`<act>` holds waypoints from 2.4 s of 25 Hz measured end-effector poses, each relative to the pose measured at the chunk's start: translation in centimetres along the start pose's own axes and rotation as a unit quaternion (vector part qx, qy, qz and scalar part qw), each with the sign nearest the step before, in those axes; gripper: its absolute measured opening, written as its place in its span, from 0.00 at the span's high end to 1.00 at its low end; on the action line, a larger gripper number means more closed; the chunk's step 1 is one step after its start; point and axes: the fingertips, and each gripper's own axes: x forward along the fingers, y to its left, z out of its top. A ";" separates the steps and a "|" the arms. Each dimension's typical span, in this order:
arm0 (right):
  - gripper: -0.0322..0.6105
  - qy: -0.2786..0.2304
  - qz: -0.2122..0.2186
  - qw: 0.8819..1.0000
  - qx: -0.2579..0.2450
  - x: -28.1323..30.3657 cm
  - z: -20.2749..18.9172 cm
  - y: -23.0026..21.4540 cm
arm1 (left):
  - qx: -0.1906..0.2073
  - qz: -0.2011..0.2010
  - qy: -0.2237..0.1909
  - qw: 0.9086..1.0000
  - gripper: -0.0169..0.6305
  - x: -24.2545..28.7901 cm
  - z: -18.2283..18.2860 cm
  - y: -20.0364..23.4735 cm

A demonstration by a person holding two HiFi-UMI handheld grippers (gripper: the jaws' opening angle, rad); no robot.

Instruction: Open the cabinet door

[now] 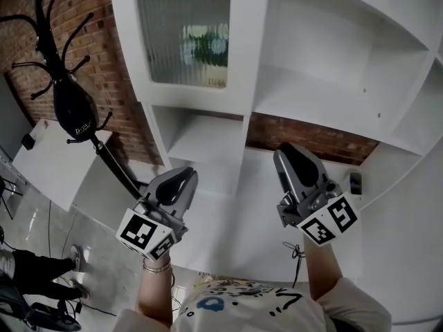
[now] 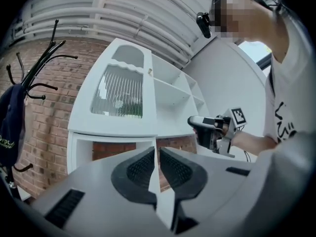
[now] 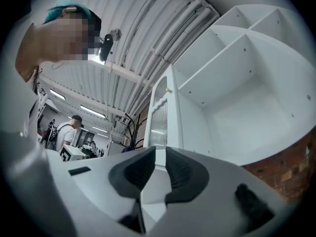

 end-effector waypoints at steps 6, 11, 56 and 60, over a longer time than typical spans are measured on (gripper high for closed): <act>0.74 0.015 -0.016 0.999 -0.034 4.8 0.9 -1.8 | 0.025 -0.027 -0.023 0.999 0.76 2.1 2.8 1.7; 0.74 0.087 -0.045 0.994 -0.057 8.8 -1.5 -3.9 | 0.024 -0.043 -0.022 0.999 0.76 3.4 3.0 2.2; 0.84 0.078 0.159 0.984 -0.022 7.2 1.2 12.8 | -0.018 -0.091 0.018 0.996 0.94 -1.8 -4.0 -1.5; 0.85 0.071 0.197 0.978 -0.013 7.2 1.4 15.0 | -0.021 -0.080 0.023 0.996 0.94 -2.8 -4.4 -1.5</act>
